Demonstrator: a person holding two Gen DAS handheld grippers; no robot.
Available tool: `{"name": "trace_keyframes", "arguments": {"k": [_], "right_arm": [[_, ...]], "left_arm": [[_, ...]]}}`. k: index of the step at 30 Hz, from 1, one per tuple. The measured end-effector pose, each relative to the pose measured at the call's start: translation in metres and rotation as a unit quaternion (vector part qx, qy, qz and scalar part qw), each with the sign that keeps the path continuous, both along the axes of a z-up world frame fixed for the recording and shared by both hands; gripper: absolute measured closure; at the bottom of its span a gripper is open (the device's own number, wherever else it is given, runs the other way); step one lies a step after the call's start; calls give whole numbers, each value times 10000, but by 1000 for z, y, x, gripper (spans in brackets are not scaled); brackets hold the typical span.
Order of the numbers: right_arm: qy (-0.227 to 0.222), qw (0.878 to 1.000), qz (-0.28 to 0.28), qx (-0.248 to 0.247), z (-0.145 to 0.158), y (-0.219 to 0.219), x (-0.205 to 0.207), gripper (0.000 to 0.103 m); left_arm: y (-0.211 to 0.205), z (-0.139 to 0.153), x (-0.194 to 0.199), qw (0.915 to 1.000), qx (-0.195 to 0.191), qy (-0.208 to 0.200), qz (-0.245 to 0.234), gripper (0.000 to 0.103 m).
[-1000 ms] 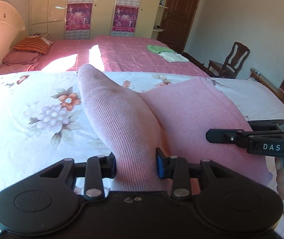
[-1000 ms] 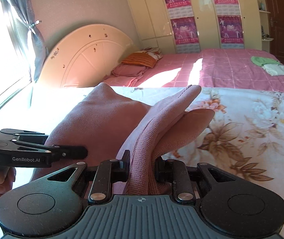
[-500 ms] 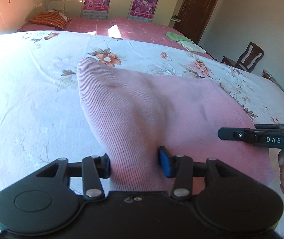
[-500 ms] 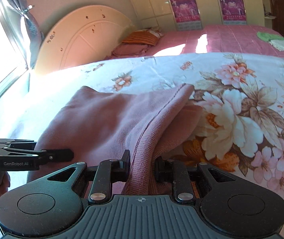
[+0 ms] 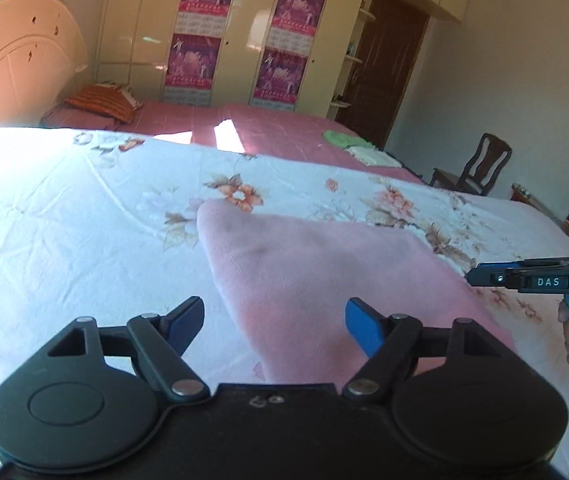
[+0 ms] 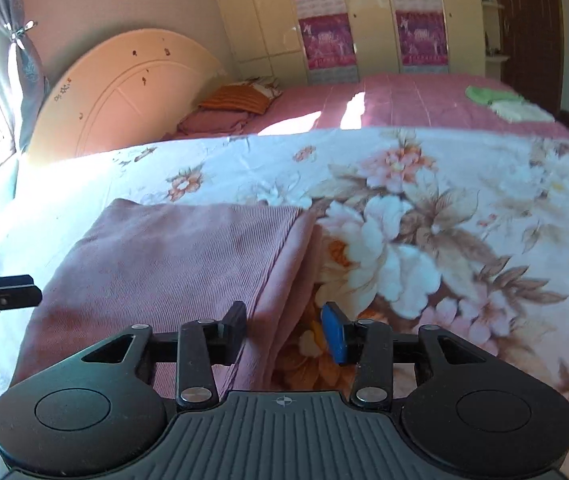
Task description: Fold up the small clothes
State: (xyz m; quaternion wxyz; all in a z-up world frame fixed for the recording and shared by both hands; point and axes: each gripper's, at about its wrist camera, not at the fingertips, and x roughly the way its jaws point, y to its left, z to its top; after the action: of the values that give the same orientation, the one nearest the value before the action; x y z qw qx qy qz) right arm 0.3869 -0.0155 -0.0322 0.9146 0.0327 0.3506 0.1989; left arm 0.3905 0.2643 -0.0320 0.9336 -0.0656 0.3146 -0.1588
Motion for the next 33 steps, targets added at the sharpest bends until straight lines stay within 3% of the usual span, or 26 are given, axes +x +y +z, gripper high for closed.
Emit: {"name": "trace_keyframes", "arguments": {"k": [2, 4, 5, 7, 8, 10, 13, 20, 29, 33], "right_arm": [[-190, 9988, 362, -268, 9, 18, 3, 64], [-150, 9963, 696, -482, 5, 36, 7, 64], [-5, 9947, 818, -621, -2, 42, 12, 67], [360, 9888, 677, -1282, -29, 48, 24, 92], [377, 9876, 618, -1390, -40, 43, 27, 97], [538, 9930, 429, -965, -42, 26, 32, 97], [270, 9928, 266, -1139, -27, 19, 17, 97], [-55, 9956, 569, -744, 7, 9, -54, 96], [259, 9912, 581, -1158, -20, 32, -63, 95], [337, 9872, 642, -1421, -35, 28, -58, 96]], "left_arm": [[-11, -1, 11, 9998, -17, 54, -210, 29], [-24, -11, 22, 9992, 20, 277, -294, 45], [-30, -20, 28, 9983, 79, 483, -315, 46], [-39, -34, 36, 9958, 353, 785, -308, 44], [-40, -36, 35, 9961, 397, 704, -340, 42], [-40, -34, 33, 9958, 462, 712, -350, 42], [-36, -22, 15, 9963, 575, 538, -339, 42], [-21, -18, -51, 9979, 504, 391, 118, 42], [-14, -35, -67, 9964, 316, 641, 449, 37], [-16, -45, -66, 9950, 377, 747, 542, 28]]}}
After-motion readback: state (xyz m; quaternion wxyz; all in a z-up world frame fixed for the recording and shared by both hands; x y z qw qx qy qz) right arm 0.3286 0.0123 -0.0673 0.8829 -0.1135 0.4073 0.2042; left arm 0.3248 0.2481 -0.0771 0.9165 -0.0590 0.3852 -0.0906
